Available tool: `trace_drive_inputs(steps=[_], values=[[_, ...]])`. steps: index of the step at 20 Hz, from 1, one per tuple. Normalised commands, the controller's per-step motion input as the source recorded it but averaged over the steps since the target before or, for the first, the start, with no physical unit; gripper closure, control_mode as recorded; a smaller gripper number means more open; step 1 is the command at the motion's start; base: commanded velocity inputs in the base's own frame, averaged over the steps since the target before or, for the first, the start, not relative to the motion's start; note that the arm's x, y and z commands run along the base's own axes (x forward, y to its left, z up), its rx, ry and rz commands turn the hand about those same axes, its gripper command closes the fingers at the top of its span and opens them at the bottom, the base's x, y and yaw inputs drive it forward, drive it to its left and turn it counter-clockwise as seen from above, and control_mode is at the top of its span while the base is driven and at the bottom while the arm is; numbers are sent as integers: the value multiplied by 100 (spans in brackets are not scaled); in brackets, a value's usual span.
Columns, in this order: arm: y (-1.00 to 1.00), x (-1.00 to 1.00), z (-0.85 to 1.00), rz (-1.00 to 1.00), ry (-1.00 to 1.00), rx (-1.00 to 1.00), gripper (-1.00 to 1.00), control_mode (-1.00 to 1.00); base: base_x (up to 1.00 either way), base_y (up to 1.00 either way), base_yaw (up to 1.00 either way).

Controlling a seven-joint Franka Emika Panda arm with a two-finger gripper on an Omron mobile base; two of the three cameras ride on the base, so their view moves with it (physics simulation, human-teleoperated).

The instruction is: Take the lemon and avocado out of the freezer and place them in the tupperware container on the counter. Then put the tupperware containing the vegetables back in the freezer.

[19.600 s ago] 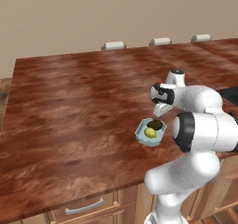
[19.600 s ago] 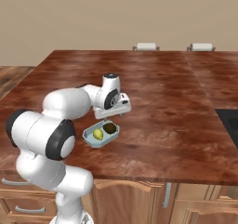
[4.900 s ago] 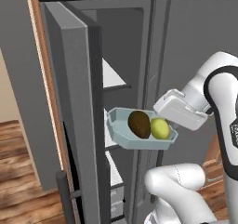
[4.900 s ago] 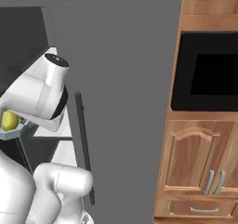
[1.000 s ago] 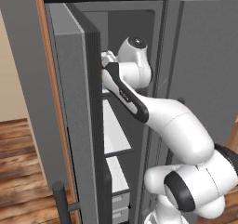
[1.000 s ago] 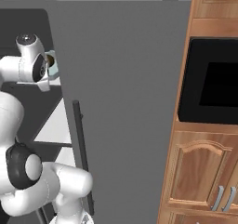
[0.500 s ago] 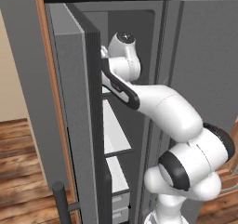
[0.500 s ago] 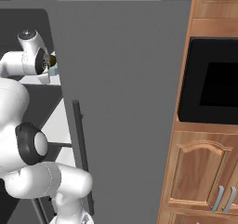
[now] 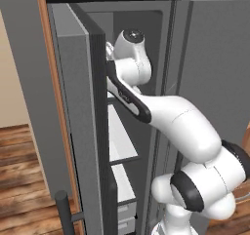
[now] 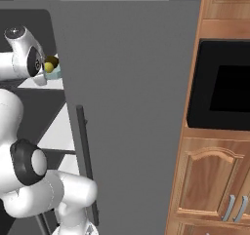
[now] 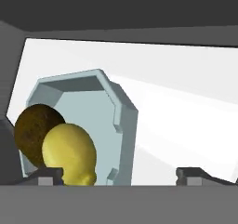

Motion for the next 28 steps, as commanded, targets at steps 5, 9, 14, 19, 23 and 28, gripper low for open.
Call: trace_drive_inputs(steps=[5, 9, 14, 19, 23, 28], values=[[-25, -81, 26, 0, -18, 0, -100, -100, 0, 0, 0], [-45, -100, 52, 0, -12, 2, -100, -100, 0, 0, 0], [-45, -100, 77, 1, 0, 11, -100, -100, 0, 0, 0], [-38, -100, 46, 0, 10, 4, -100, -100, 0, 0, 0], [-37, -100, 3, 0, 11, -1, -100, -100, 0, 0, 0], [-58, -100, 0, 0, 5, -9, -100, -100, 0, 0, 0]])
